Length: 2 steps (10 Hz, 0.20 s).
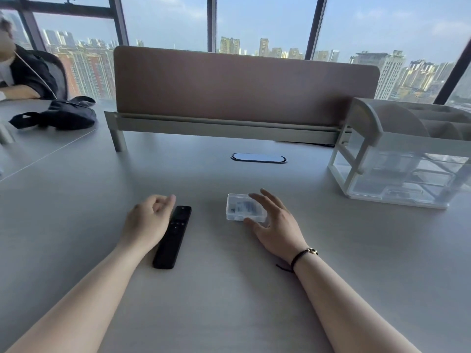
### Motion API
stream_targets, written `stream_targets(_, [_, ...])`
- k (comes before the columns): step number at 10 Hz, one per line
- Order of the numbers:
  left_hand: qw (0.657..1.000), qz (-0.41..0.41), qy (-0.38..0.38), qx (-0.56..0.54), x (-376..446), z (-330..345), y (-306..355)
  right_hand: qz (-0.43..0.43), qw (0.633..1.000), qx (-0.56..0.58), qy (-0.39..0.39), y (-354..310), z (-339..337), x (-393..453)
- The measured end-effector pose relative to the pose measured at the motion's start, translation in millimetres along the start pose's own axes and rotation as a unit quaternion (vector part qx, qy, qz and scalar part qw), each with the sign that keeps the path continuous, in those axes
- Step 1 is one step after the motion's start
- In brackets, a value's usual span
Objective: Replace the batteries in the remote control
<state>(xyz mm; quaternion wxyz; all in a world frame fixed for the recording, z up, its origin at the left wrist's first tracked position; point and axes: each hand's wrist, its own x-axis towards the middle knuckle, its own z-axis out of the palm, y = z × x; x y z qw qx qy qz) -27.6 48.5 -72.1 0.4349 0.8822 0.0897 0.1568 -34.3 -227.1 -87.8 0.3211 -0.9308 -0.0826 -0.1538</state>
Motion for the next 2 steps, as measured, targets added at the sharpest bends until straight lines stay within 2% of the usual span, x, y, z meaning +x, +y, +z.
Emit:
stream_targets(1, [0.990, -0.036, 0.038, -0.131, 11.0, -4.5, -14.0, -0.016, 0.999, 0.004, 0.029, -0.7, -2.7, -7.4])
stream_targets(2, [0.985, -0.038, 0.036, -0.162, 12.2, -5.4, -20.5, 0.015, 0.994, 0.052, 0.092, -0.7, -9.9, -16.2])
